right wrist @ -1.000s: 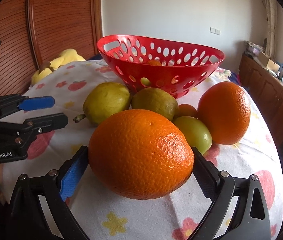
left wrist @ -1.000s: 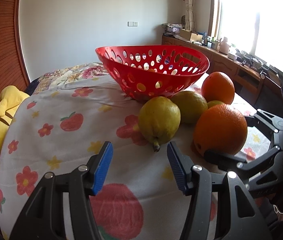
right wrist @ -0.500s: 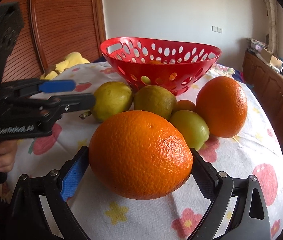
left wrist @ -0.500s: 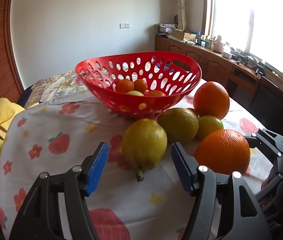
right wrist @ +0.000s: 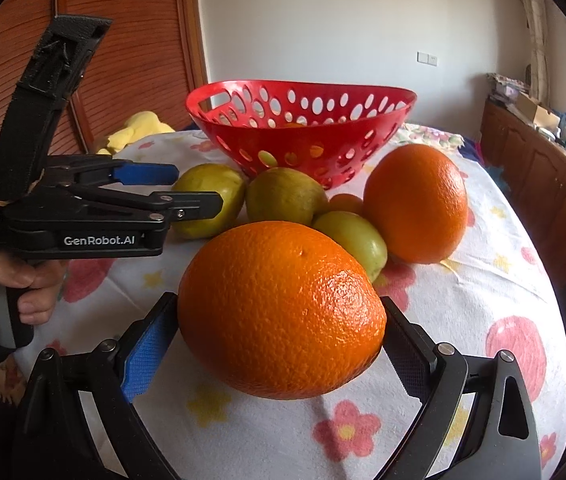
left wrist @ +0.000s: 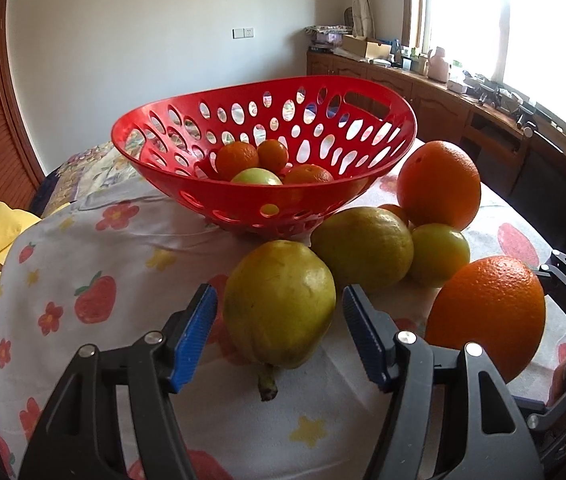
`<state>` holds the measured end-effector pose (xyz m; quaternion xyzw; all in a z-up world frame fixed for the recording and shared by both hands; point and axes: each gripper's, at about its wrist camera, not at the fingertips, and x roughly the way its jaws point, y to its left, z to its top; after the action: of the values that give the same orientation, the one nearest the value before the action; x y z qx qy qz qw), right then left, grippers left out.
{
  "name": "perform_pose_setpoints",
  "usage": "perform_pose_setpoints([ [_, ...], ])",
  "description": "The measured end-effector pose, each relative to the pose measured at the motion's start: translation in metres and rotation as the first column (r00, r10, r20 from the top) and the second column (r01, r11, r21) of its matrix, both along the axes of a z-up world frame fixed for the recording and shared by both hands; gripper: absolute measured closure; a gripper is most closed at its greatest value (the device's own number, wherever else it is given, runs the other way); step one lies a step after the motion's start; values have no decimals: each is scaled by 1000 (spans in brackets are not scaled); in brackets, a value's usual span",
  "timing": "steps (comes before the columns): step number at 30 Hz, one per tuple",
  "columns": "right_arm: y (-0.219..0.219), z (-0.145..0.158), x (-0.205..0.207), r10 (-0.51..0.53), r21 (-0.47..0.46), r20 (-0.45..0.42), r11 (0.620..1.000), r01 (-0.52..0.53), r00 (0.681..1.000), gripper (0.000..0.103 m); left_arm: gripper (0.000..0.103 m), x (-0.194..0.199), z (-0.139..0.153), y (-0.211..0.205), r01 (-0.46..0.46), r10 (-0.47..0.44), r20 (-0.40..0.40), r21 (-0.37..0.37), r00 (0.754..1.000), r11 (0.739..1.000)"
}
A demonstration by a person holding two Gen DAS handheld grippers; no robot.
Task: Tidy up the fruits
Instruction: 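Close the right tool around the large orange while the left tool closes on the yellow lemon, then lift the large orange with the right tool while the left tool lifts the lemon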
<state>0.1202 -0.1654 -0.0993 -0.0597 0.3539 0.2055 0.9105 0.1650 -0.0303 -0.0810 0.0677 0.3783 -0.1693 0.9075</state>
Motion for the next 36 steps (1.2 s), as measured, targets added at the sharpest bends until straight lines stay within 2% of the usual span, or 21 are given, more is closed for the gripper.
perform_pose_setpoints([
  [11,2,-3,1,6,1,-5,1000,-6,1000,5,38,12,-13,-5,-7,9,-44,33,999,999],
  [16,1,-4,2,5,9,-7,1000,-5,1000,5,42,11,-15,-4,3,-2,-45,25,999,1000],
  [22,-1,-4,2,7,13,-9,1000,-7,1000,5,42,2,-15,-3,20,-19,-36,34,999,999],
  [36,-1,-4,3,6,20,-14,1000,-6,1000,5,42,-42,-8,14,26,-27,-9,-18,1000,999],
])
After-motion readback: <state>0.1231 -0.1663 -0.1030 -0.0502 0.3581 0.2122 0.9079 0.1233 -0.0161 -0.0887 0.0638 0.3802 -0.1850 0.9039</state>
